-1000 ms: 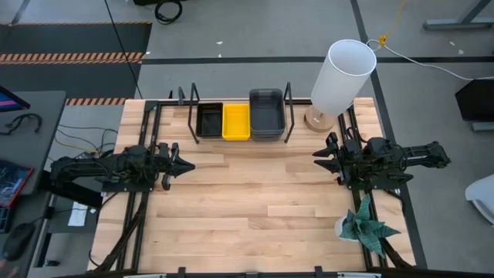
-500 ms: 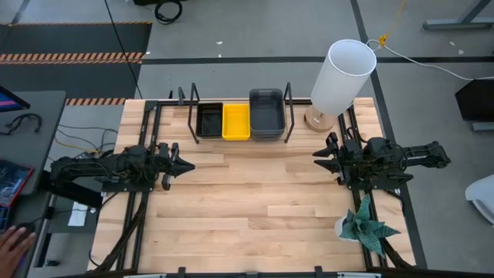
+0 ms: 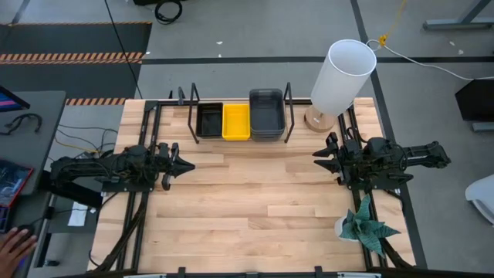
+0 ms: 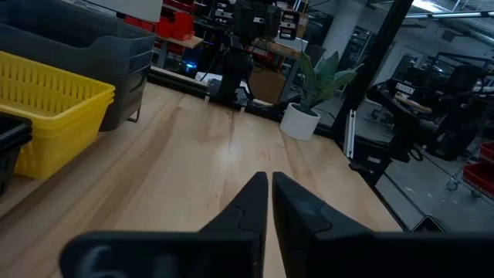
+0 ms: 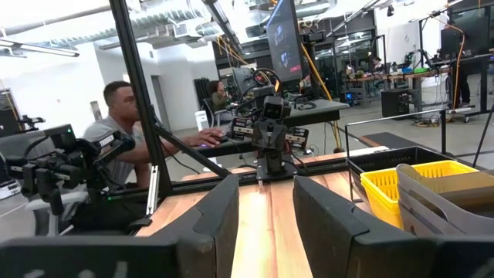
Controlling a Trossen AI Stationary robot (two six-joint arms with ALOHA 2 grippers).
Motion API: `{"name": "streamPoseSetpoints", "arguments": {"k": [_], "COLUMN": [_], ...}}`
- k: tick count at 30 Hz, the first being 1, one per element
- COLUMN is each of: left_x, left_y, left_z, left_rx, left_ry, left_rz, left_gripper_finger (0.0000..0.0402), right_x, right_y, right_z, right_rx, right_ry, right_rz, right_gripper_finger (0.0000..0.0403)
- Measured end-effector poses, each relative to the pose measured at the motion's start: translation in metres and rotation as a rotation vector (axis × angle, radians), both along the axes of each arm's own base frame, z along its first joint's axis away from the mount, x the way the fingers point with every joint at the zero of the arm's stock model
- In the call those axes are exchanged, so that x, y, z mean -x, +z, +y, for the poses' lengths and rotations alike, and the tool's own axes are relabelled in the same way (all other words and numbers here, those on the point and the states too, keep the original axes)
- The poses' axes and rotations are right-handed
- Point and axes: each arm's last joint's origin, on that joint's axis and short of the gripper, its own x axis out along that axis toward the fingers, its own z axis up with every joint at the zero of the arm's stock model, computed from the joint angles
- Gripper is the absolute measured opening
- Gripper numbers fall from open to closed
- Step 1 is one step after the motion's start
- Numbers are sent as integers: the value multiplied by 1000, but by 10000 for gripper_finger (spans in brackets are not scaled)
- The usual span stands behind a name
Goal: Stack baskets on shelf by color
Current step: Return to Home Position
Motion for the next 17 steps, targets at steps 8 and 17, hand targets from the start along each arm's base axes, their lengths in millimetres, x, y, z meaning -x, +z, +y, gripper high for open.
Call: {"name": "streamPoseSetpoints", "arguments": {"k": [8, 17], "left_x": [0, 0], "left_y": [0, 0], "left_z": [0, 0], "left_rx": [0, 0], "left_ry": [0, 0], "left_rz": [0, 0], "left_gripper_finger": [29, 32], "right_x": [0, 0], "right_y": [0, 0], "right_z": [0, 0], "right_rx": [0, 0], "right_ry": [0, 0], "right_rz": [0, 0], "right_gripper_finger": [130, 130]}}
